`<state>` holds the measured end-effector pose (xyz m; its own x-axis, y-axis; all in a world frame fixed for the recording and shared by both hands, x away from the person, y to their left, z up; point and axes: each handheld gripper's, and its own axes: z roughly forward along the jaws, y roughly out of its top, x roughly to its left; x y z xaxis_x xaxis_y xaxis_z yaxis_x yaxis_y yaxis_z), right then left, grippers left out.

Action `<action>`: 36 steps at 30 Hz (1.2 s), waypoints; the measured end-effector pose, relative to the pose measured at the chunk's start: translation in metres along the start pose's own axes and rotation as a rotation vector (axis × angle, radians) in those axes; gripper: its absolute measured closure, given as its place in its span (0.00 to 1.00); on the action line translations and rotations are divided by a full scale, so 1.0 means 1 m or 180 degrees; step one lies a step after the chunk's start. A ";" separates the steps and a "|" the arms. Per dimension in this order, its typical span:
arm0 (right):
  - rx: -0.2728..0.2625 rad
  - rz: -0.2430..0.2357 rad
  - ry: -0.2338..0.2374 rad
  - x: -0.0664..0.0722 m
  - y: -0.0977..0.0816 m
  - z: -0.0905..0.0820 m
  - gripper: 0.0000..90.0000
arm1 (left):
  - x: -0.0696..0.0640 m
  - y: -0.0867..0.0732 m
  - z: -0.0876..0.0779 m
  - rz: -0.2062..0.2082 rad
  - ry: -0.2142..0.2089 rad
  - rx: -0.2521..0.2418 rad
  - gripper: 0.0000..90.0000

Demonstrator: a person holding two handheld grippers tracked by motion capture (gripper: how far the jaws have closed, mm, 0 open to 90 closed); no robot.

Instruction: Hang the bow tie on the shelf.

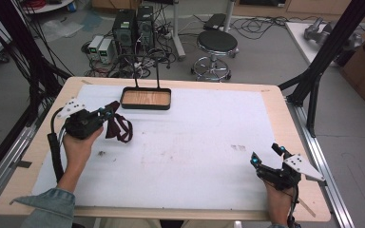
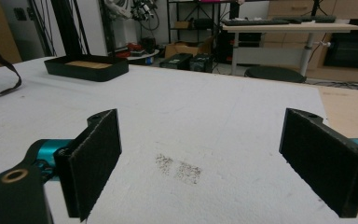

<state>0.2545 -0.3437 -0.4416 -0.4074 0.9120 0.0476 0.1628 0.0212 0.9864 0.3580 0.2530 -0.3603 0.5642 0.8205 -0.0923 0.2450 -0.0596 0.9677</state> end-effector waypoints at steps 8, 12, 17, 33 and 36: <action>0.0005 -0.0001 0.0000 0.000 0.000 0.000 0.13 | 0.014 0.026 0.009 0.0044 -0.0199 -0.0092 0.93; 0.0006 -0.0007 0.0001 0.000 0.000 0.000 0.13 | 0.020 0.040 0.016 0.0133 -0.0218 -0.0119 0.93; 0.0020 0.0011 0.0001 0.000 0.000 0.000 0.13 | 0.026 0.057 0.027 0.0207 -0.0229 -0.0128 0.93; 0.0036 0.0017 -0.0003 -0.001 -0.001 0.000 0.13 | 0.058 0.087 0.058 0.0181 -0.0213 -0.0228 0.93; 0.0039 0.0001 0.0000 -0.001 -0.001 0.000 0.13 | 0.060 0.094 0.063 0.0192 -0.0225 -0.0281 0.93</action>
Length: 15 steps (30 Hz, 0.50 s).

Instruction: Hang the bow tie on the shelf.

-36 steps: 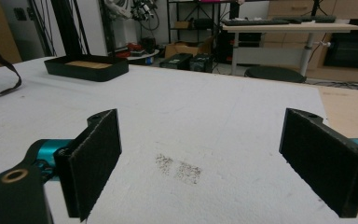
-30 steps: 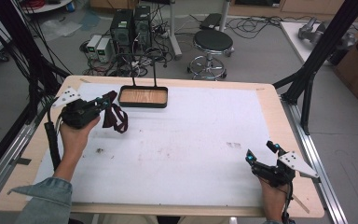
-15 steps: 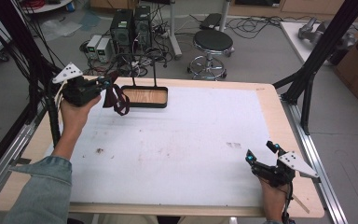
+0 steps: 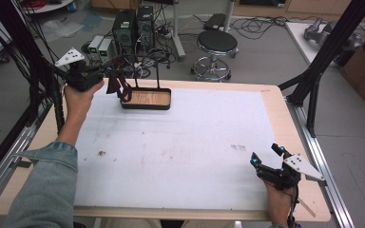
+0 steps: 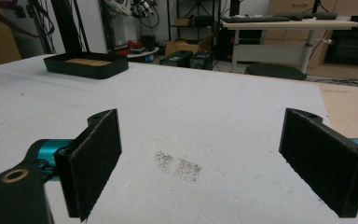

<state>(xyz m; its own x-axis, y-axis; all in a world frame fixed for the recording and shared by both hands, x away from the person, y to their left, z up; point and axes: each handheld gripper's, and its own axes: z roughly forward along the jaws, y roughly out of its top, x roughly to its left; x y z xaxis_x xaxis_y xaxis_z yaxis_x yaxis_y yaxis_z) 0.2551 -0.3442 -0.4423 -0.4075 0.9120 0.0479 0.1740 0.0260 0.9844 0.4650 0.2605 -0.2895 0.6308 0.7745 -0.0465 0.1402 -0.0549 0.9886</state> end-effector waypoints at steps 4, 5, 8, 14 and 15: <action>0.0005 0.0001 0.0003 0.000 0.000 0.000 0.13 | 0.005 0.009 0.008 0.0079 -0.0010 -0.0027 0.93; 0.0005 -0.0002 0.0002 0.000 0.000 0.000 0.13 | 0.007 0.010 0.010 0.0089 -0.0019 -0.0052 0.93; 0.0004 -0.0008 0.0006 0.000 0.000 0.001 0.13 | 0.011 0.011 0.015 0.0099 -0.0001 -0.0051 0.93; 0.0016 0.0014 0.0018 0.001 0.000 0.000 0.13 | 0.022 0.013 0.027 0.0081 0.0070 -0.0037 0.93; 0.0016 0.0011 0.0018 0.001 0.000 0.001 0.13 | 0.024 0.014 0.028 0.0079 0.0069 -0.0043 0.93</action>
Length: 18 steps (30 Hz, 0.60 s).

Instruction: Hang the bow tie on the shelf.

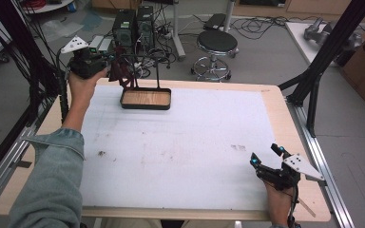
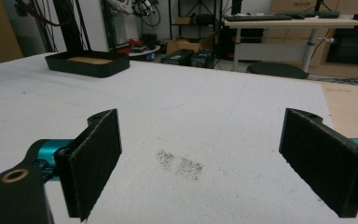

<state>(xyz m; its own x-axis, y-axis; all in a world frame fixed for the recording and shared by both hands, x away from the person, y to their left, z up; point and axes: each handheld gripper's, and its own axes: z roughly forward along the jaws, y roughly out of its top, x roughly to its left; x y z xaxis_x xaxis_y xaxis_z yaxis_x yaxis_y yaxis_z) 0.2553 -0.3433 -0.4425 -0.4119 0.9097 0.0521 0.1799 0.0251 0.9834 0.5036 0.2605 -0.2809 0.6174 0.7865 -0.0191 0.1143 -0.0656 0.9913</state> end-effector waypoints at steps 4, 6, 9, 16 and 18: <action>0.0007 -0.0008 0.0000 0.000 0.000 0.000 0.13 | 0.006 0.002 0.005 -0.0038 0.0045 -0.0012 0.93; 0.0018 -0.0012 0.0002 0.000 0.000 0.000 0.13 | 0.009 0.002 0.007 -0.0044 0.0059 0.0010 0.93; 0.0020 -0.0005 0.0012 0.000 0.000 0.000 0.13 | 0.016 0.002 0.011 -0.0069 0.0105 0.0020 0.93; 0.0033 -0.0013 0.0013 0.001 0.000 0.001 0.13 | 0.027 -0.004 0.012 -0.0099 0.0224 0.0135 0.93; 0.0033 -0.0015 0.0014 0.001 0.000 0.001 0.13 | 0.028 -0.004 0.011 -0.0079 0.0240 0.0138 0.93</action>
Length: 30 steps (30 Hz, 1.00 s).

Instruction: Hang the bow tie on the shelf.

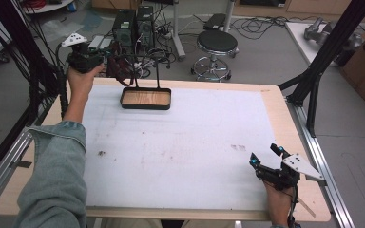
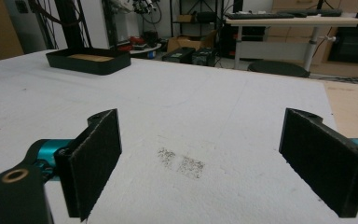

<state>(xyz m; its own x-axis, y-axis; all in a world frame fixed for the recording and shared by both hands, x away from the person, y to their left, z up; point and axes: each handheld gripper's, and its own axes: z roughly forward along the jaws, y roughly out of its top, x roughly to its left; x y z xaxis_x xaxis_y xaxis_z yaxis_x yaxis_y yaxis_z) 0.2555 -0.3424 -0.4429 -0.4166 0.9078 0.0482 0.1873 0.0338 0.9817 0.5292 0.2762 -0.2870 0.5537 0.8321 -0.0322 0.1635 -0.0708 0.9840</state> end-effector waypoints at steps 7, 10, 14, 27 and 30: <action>0.0004 -0.0017 0.0007 0.000 0.000 0.000 0.13 | 0.004 -0.005 -0.003 0.0073 0.0080 0.0076 0.93; 0.0007 -0.0019 0.0011 0.000 0.000 0.000 0.13 | 0.005 -0.009 -0.003 0.0068 0.0077 0.0064 0.93; 0.0012 -0.0019 0.0019 0.001 0.000 0.001 0.13 | 0.006 -0.015 -0.002 0.0116 0.0102 0.0055 0.93; 0.0023 -0.0040 0.0026 0.001 0.000 0.001 0.13 | 0.005 -0.025 0.001 0.0120 0.0025 -0.0181 0.92; 0.0027 -0.0041 0.0038 0.001 0.000 0.001 0.13 | 0.004 -0.025 0.003 0.0184 -0.0006 -0.0274 0.92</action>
<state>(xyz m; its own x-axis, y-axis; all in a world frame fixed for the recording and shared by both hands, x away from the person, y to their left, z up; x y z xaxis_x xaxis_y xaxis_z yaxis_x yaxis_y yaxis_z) 0.2564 -0.3408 -0.4431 -0.4295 0.9023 0.0377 0.1893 0.0491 0.9807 0.5297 0.2796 -0.3122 0.5618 0.8269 0.0250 0.0605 -0.0712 0.9956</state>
